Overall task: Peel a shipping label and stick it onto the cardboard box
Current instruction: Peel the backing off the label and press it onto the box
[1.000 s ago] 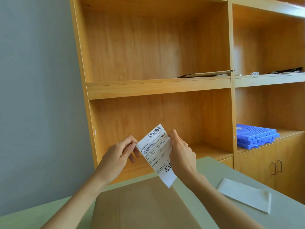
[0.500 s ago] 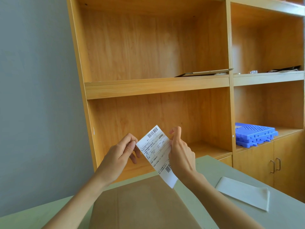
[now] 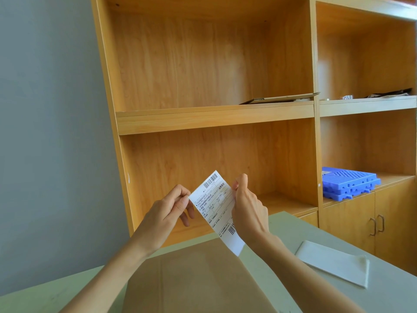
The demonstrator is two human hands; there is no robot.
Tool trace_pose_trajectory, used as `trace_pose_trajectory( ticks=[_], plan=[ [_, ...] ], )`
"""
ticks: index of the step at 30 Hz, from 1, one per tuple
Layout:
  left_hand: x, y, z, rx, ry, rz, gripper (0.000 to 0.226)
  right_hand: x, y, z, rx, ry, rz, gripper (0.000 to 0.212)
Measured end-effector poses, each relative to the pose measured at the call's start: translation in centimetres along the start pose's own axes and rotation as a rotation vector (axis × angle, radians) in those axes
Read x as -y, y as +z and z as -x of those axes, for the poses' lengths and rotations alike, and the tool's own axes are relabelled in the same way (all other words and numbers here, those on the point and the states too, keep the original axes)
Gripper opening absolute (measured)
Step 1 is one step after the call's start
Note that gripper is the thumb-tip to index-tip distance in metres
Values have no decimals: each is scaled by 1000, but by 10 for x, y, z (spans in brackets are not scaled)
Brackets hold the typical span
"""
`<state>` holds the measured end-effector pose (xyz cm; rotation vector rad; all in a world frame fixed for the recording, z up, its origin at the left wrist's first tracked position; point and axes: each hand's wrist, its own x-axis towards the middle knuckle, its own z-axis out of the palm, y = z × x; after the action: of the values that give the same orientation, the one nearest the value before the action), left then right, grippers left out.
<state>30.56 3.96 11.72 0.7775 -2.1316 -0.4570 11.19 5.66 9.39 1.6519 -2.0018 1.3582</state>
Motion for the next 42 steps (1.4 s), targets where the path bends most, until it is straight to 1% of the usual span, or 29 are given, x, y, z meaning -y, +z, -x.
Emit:
trace_pose_trajectory(
  ticks=[6,12,15,17,18,20,22,23,25,27,29,34,42],
  plan=[
    [-1,1,0,-23,0,2,23,-3,-1,0,12,7,2,35],
    [-2,2,1,-25,22,2,21,-6,3,0,-12,-10,3,36],
    [-5,2,2,-48,34,15,20,-9,7,0,1,-72,33,39],
    [-6,4,2,-59,29,11,21,-9,9,0,6,-120,42,29],
    [-6,5,2,-60,23,8,22,-8,9,1,-15,-162,16,24],
    [-6,7,1,-61,17,7,22,-1,4,5,-69,-268,-75,23],
    [-7,8,1,-72,14,16,23,7,-3,8,-78,-371,-160,18],
    [-7,9,1,-76,16,25,24,11,-6,9,-58,-410,-192,18],
    [-10,11,1,-68,29,37,28,19,-9,11,2,-446,-244,28],
    [-12,12,1,-56,45,40,34,25,-9,10,59,-430,-293,37],
    [-14,13,1,-58,54,53,35,29,-9,9,93,-390,-315,39],
    [-16,15,0,-80,69,62,29,34,-13,9,75,-326,-241,40],
    [-14,19,-1,-91,57,43,25,30,-8,7,68,-326,-151,32]
  ],
)
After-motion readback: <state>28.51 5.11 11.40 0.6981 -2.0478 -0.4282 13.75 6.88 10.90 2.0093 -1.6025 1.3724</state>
